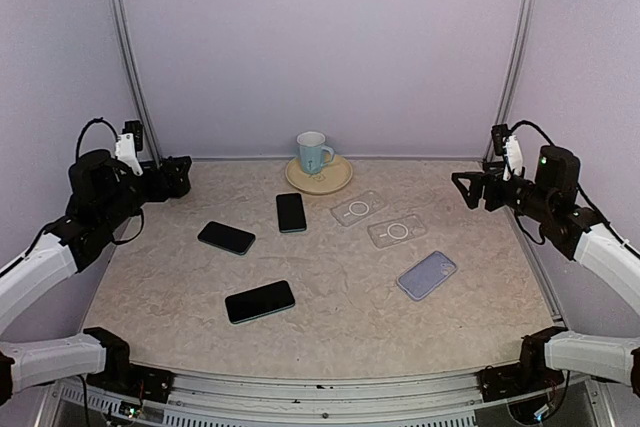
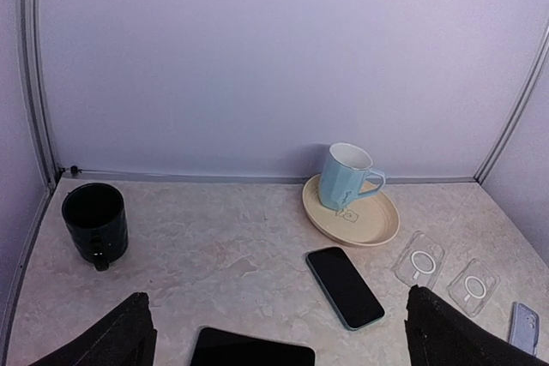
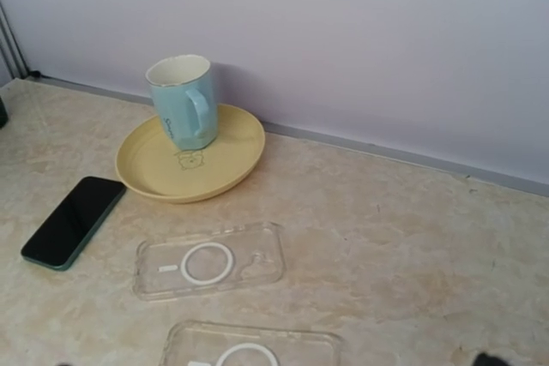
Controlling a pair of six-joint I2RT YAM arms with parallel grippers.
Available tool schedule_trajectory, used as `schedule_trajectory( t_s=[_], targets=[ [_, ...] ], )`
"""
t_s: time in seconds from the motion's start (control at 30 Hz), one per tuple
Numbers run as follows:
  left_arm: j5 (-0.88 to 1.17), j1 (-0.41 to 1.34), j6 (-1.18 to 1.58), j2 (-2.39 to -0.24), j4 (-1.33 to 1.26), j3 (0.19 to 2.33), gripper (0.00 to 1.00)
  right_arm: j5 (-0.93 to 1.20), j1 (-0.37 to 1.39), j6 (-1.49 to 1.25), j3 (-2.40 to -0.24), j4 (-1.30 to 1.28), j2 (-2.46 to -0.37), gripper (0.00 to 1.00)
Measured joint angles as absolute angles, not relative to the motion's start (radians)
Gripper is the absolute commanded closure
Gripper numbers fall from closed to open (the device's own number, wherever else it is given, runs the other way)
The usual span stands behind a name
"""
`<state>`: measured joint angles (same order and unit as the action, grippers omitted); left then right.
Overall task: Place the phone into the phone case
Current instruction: Pick up the phone from the center of the board.
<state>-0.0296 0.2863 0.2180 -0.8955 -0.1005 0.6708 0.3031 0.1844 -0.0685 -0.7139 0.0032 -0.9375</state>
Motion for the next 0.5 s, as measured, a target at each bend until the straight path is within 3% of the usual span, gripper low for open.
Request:
schedule_trajectory(
  t_s=[0.5],
  targets=[
    [-0.001, 0.281, 0.219, -0.987, -0.017, 0.844, 0.01, 0.286, 0.179, -0.143, -0.743, 0.012, -0.979, 0.0]
  ],
)
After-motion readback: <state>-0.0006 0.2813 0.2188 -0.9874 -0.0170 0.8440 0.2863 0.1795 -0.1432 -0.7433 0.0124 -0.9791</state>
